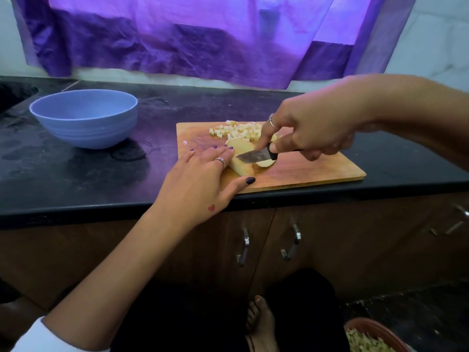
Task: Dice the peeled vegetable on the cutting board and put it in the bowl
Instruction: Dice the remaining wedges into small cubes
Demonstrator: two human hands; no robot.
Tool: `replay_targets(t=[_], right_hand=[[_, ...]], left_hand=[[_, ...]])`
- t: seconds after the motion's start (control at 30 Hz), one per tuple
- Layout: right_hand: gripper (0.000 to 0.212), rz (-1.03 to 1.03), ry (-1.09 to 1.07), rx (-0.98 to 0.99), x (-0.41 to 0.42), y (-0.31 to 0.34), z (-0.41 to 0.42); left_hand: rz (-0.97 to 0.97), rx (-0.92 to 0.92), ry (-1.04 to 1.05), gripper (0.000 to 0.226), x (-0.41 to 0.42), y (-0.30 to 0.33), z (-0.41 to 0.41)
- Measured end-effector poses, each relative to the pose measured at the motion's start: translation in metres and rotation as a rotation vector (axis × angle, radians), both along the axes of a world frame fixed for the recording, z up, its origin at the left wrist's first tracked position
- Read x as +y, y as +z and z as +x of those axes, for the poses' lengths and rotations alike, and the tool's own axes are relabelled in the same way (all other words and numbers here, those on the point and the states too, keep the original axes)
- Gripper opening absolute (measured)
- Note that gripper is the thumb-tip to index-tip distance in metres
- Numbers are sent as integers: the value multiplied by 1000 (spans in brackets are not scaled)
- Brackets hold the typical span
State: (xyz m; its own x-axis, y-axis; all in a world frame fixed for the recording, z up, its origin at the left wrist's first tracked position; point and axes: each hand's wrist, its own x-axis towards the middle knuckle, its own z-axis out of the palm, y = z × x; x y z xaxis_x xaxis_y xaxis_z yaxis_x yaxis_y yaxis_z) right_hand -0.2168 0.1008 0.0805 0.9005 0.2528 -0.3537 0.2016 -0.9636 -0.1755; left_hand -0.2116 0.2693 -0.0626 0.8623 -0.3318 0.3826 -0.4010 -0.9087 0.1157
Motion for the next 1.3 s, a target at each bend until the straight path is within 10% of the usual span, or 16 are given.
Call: replay_targets(t=[0.73, 0.9, 1.3], right_hand=[[19, 33, -28, -27, -8, -13, -16], [22, -26, 84, -379, -3, -62, -30], [17, -22, 66, -427, -14, -59, -38]], left_hand=[[89, -56, 17, 96, -2, 1, -1], [78, -70, 25, 95, -4, -2, -2], [124, -56, 7, 97, -5, 0, -1]])
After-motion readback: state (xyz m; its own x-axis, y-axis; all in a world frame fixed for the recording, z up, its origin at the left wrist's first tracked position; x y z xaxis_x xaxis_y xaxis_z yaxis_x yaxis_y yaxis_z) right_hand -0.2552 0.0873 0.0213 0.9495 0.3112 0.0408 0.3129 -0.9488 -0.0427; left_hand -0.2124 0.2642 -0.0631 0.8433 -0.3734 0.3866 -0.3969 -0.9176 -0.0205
